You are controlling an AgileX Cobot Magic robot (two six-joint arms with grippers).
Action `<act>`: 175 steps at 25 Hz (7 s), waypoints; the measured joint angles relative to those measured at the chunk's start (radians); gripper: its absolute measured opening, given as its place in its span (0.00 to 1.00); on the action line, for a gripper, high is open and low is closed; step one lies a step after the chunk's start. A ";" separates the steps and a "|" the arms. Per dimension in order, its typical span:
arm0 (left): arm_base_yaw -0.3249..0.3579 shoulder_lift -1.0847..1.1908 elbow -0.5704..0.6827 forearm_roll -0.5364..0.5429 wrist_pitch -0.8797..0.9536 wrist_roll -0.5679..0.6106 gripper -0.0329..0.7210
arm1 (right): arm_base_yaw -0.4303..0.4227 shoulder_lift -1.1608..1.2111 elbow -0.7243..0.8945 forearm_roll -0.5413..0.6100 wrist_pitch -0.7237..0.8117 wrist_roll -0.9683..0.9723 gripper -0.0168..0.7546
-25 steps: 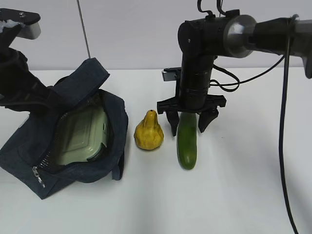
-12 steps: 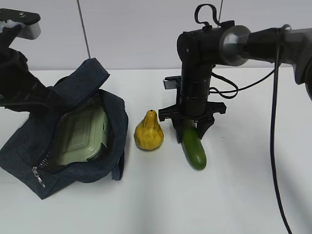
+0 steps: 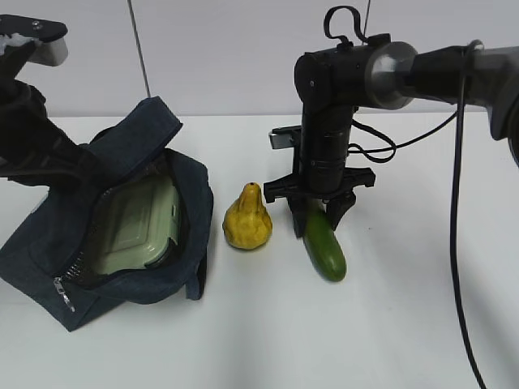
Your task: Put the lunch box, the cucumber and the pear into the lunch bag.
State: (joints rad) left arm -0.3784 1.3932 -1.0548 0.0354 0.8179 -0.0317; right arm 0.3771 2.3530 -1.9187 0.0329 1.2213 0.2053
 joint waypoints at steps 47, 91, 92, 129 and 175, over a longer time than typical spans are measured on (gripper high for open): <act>0.000 0.000 0.000 -0.020 -0.046 -0.011 0.04 | 0.006 -0.367 0.116 0.671 0.014 -0.385 0.51; 0.000 0.000 0.000 -0.064 -0.095 -0.011 0.04 | 0.102 -0.145 0.120 1.042 -0.269 -0.592 0.51; 0.000 0.000 0.000 -0.064 -0.095 -0.011 0.04 | 0.102 -0.145 0.120 1.042 -0.269 -0.596 0.51; 0.081 0.000 0.000 0.018 -0.019 -0.026 0.04 | 0.099 -0.318 0.108 0.374 -0.203 -0.557 0.76; 0.089 0.000 0.000 -0.002 0.001 -0.026 0.04 | 0.103 -0.154 0.108 0.176 -0.278 -0.463 0.54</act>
State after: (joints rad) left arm -0.2891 1.3932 -1.0548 0.0339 0.8186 -0.0578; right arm 0.4799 2.1995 -1.8111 0.2086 0.9435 -0.2581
